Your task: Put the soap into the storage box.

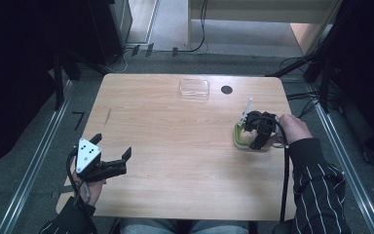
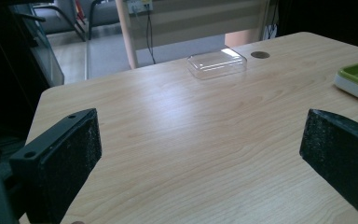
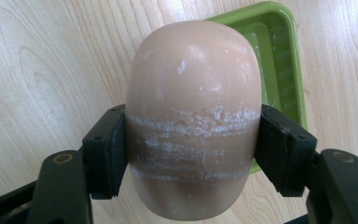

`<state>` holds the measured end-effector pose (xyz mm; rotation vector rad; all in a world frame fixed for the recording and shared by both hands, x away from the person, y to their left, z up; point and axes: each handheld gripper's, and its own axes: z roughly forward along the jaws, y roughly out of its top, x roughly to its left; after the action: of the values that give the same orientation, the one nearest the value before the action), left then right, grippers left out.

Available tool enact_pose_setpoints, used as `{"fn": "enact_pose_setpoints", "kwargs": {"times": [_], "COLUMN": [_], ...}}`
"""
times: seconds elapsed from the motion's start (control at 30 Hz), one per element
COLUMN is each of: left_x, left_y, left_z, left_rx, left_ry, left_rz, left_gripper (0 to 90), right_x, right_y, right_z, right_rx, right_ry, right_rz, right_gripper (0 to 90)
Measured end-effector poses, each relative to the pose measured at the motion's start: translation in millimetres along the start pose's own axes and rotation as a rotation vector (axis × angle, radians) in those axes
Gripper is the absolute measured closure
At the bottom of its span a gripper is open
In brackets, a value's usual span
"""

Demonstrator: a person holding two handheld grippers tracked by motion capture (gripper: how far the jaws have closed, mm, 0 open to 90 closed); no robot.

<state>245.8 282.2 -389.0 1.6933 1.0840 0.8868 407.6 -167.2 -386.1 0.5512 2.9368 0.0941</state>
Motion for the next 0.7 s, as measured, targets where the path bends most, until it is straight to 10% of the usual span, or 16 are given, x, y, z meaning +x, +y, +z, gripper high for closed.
{"fn": "enact_pose_setpoints", "kwargs": {"times": [0.7], "left_x": [1.4], "left_y": [-0.7], "left_z": [-1.3], "left_rx": [-0.003], "left_ry": [0.003], "left_rz": [-0.001], "left_gripper": [0.0], "right_x": [-10.9], "right_y": [11.1], "right_z": [2.6], "right_rx": [0.012], "right_ry": [-0.021], "right_rz": [-0.022], "right_gripper": [33.8]}}
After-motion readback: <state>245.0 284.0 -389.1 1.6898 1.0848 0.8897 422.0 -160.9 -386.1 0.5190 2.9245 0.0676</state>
